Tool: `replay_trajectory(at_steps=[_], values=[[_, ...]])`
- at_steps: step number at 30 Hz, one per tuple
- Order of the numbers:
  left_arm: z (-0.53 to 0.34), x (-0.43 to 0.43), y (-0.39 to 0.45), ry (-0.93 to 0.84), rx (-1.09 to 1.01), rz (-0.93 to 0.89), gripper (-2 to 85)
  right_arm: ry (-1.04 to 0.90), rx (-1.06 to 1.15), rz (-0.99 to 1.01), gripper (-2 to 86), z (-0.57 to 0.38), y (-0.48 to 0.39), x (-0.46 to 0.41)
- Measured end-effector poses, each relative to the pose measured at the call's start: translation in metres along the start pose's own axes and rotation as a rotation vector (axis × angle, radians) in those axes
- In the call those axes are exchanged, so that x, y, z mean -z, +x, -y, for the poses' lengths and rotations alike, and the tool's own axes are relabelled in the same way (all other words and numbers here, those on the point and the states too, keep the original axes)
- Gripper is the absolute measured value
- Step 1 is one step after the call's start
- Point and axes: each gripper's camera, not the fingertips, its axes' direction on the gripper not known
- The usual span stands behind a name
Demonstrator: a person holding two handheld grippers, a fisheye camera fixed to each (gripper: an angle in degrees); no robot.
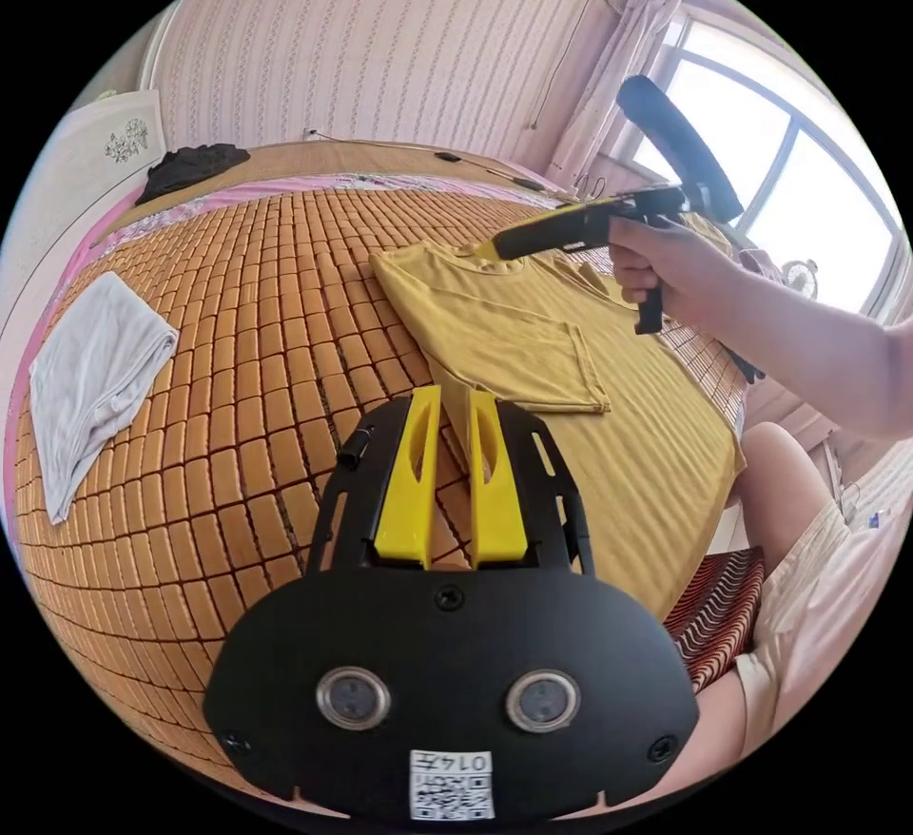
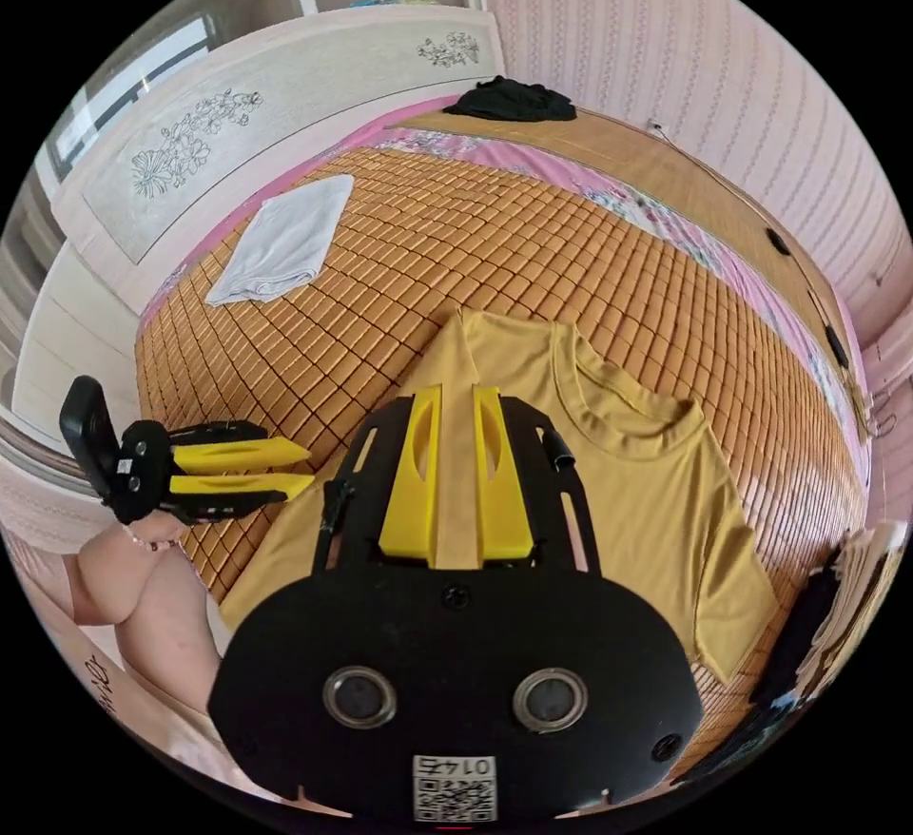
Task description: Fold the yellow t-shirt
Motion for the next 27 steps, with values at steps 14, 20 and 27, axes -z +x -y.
replay_trajectory(at_steps=[14, 20, 27], values=[[0.026, -0.053, 0.032, -0.137, -0.029, 0.035, -0.4, -0.236, 0.167, -0.191, 2.3, 0.077, -0.033, -0.116], [0.032, -0.064, 0.034, -0.15, 0.007, 0.005, -0.9, -0.181, 0.133, -0.131, 8.4, 0.058, -0.015, -0.093], [0.033, -0.054, 0.05, -0.14, -0.036, 0.029, -0.7, 0.044, 0.065, -0.267, 6.3, -0.099, 0.042, 0.008]])
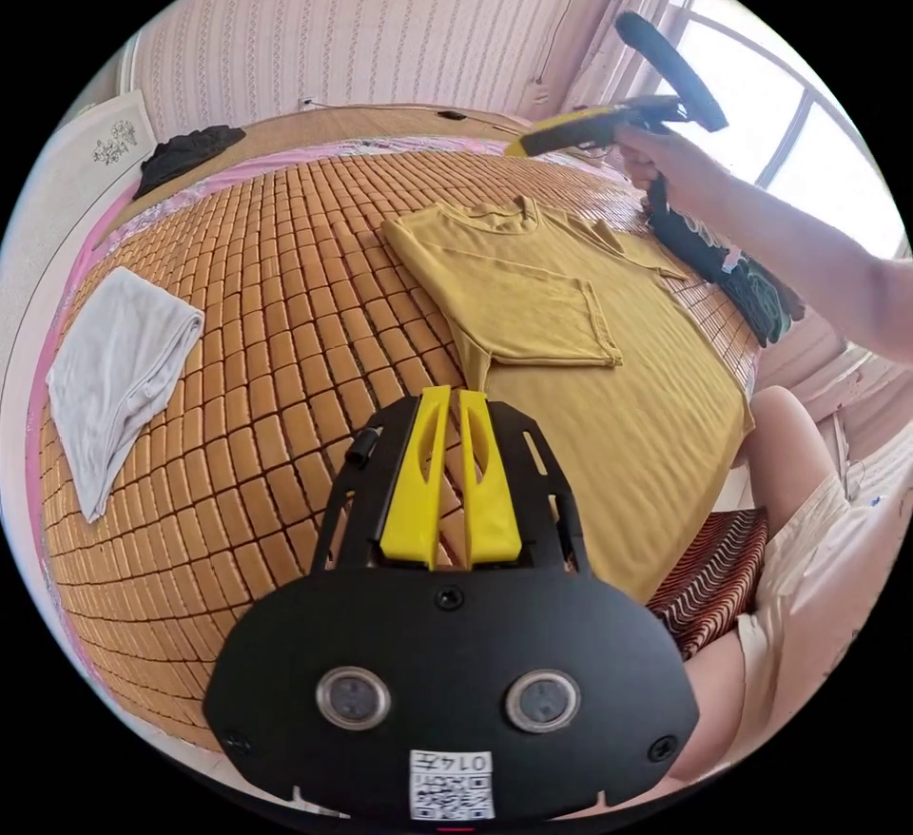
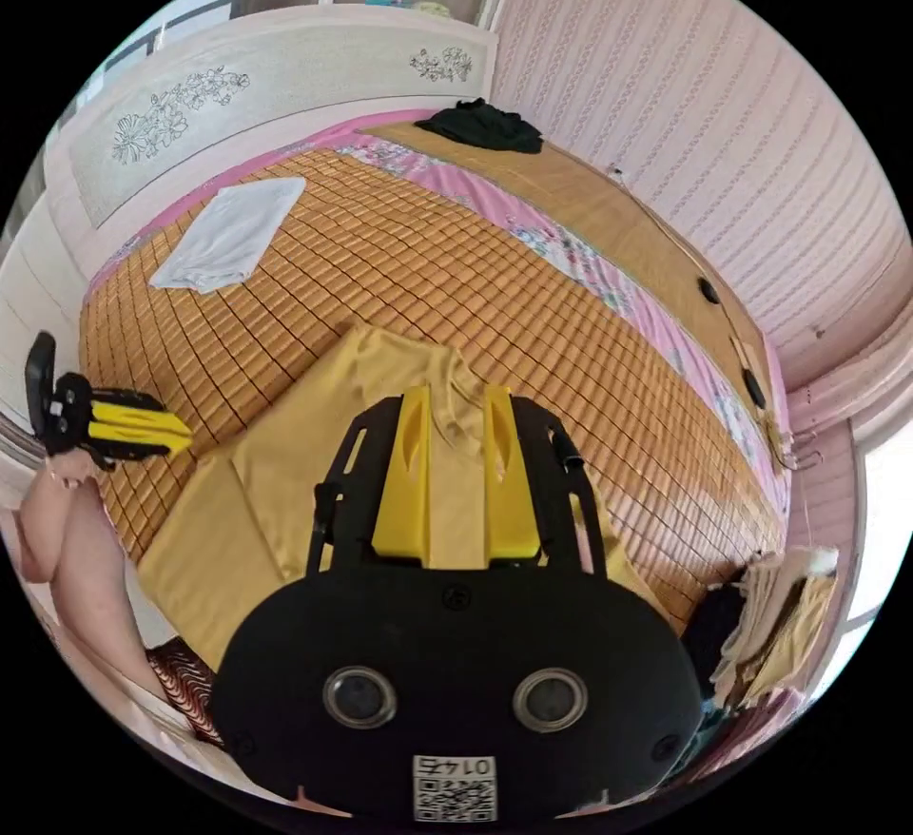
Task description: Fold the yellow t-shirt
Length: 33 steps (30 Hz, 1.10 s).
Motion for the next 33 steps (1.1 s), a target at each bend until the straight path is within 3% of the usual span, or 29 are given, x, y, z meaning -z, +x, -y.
replay_trajectory(at_steps=[4, 6, 9, 12, 19, 23, 33], values=[[-0.001, 0.01, 0.015, 0.063, -0.009, 0.018, -0.9, 0.14, -0.241, -0.332, 0.7, -0.149, 0.044, 0.044], [0.007, 0.01, 0.032, 0.097, -0.02, 0.025, -0.9, 0.104, -0.448, -0.424, 0.3, -0.244, 0.074, 0.057], [0.027, 0.003, 0.061, 0.104, -0.023, 0.006, -0.9, -0.008, -0.649, -0.334, 2.9, -0.342, 0.107, 0.051], [0.06, -0.01, 0.101, 0.096, -0.078, -0.032, -0.8, 0.018, -0.788, -0.217, 9.0, -0.412, 0.131, 0.038], [0.155, -0.045, 0.201, 0.123, -0.267, 0.009, 3.1, 0.092, -0.914, -0.047, 11.2, -0.478, 0.182, -0.004], [0.219, -0.089, 0.26, 0.041, -0.402, -0.071, 4.6, 0.19, -0.954, 0.025, 11.1, -0.502, 0.205, -0.032], [0.346, -0.201, 0.378, -0.139, -0.494, -0.237, 0.8, 0.087, -0.906, 0.157, 9.3, -0.527, 0.25, -0.087]])
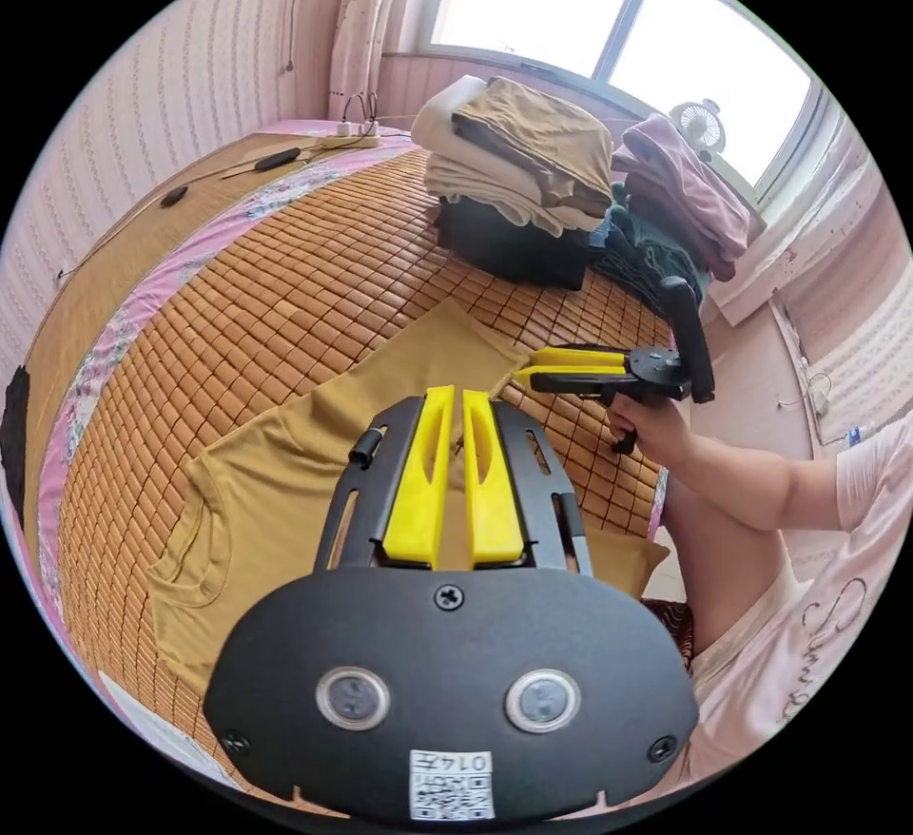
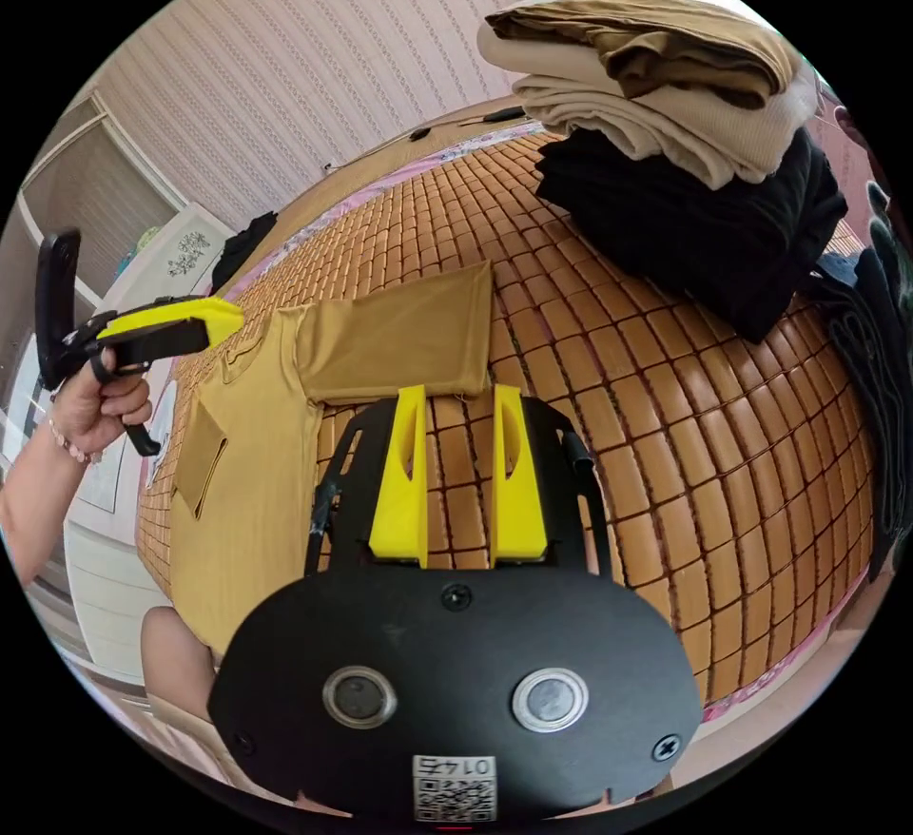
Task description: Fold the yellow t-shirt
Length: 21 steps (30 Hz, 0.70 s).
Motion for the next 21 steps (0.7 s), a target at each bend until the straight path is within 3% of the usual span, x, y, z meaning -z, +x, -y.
replay_trajectory(at_steps=[6, 12, 16, 21], values=[[0.089, -0.069, -0.004, -0.05, 0.078, -0.017, 2.0, 0.011, -0.1, 0.078, 4.0, 0.002, 0.044, -0.012], [0.141, -0.12, -0.015, -0.112, 0.21, 0.004, 6.7, 0.004, -0.038, 0.116, 2.0, 0.01, 0.064, -0.023], [0.163, -0.144, -0.009, -0.176, 0.191, 0.039, 10.1, 0.009, -0.045, 0.162, 1.6, 0.016, 0.078, -0.029], [0.181, -0.166, 0.006, -0.253, 0.049, 0.148, 3.9, 0.016, -0.008, 0.155, 1.5, 0.022, 0.085, -0.041]])
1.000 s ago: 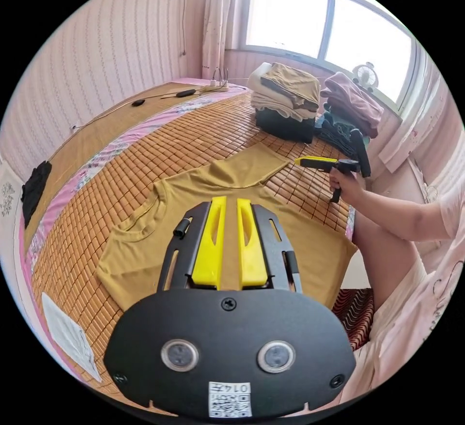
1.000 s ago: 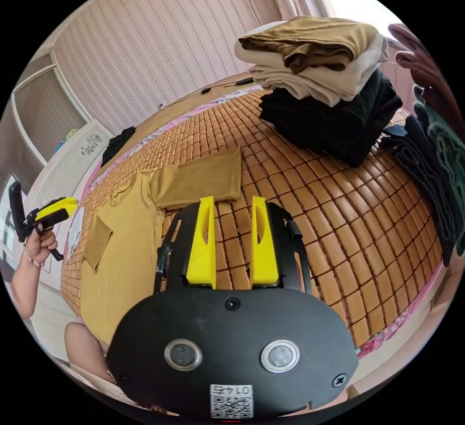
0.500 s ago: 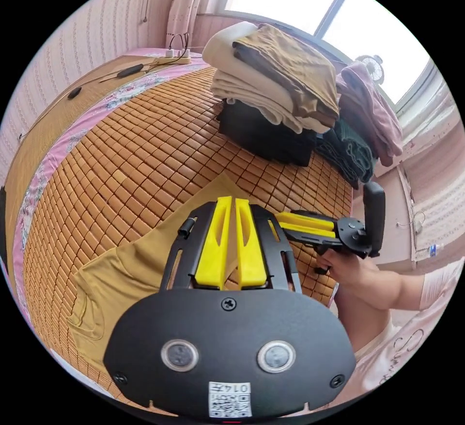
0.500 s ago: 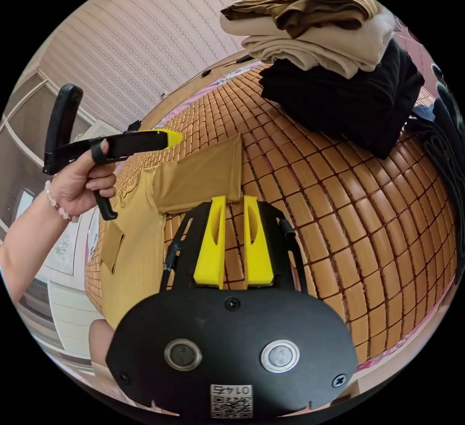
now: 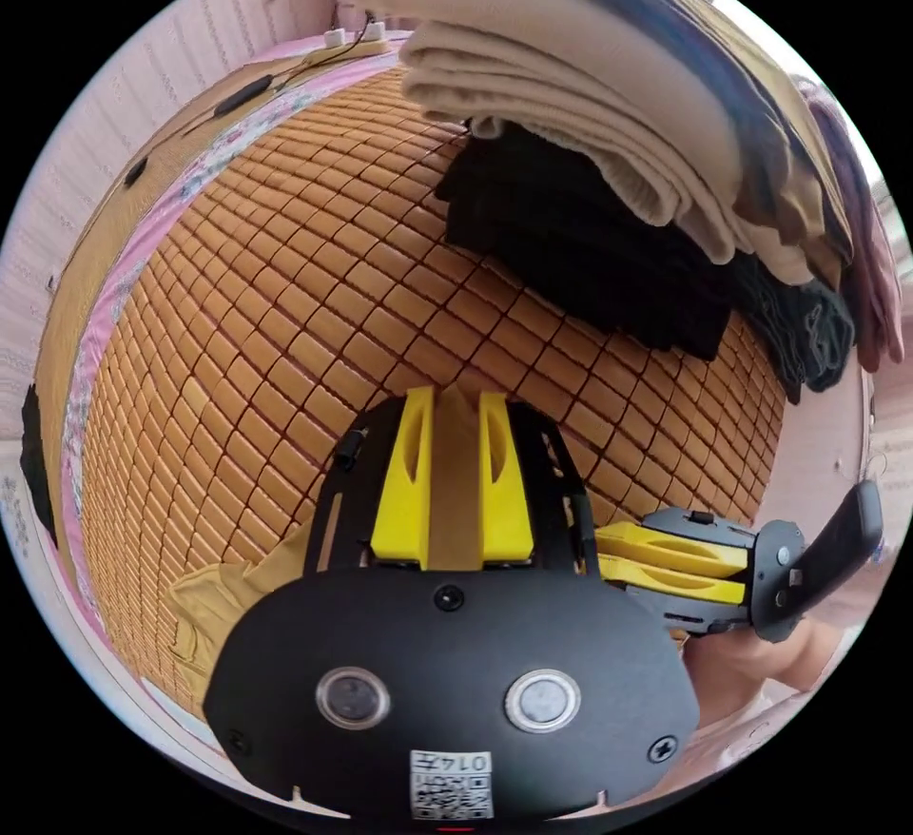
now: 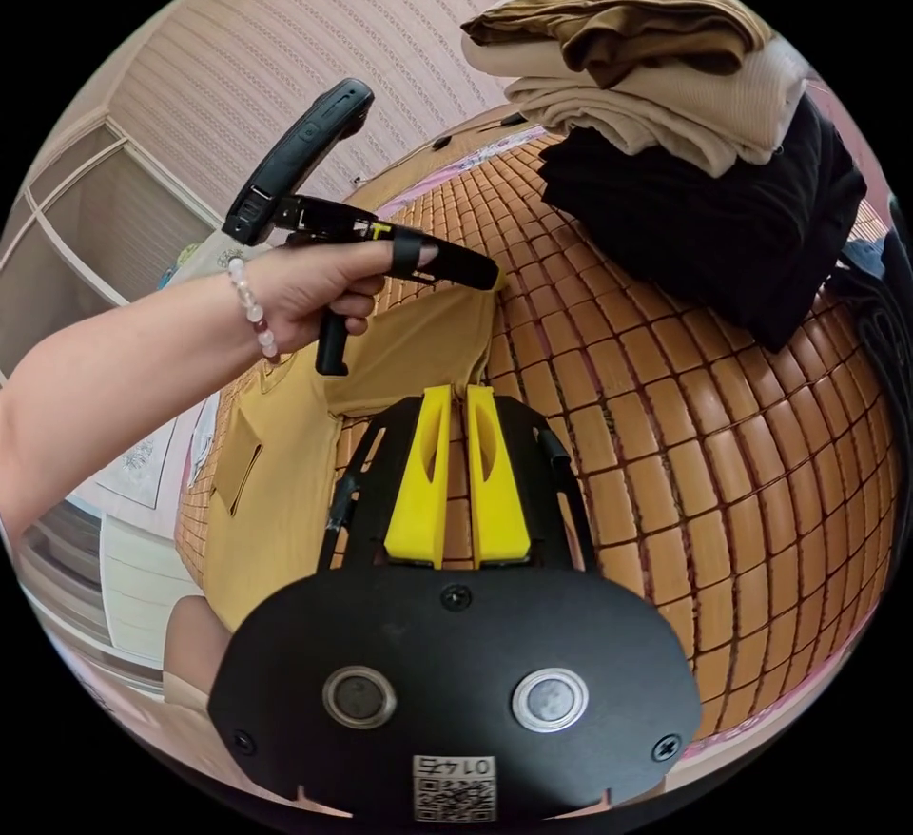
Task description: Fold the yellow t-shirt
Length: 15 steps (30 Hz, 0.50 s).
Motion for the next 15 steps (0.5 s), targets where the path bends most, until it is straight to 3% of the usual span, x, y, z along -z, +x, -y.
replay_trajectory(at_steps=[5, 15], values=[[0.002, 0.006, -0.007, -0.032, 0.008, 0.03, -0.6, 0.007, 0.011, 0.01, 1.5, 0.008, 0.009, -0.008], [-0.077, 0.112, -0.074, 0.202, 0.105, -0.036, -1.0, 0.243, 0.232, 0.115, 1.8, 0.022, -0.021, 0.01]])
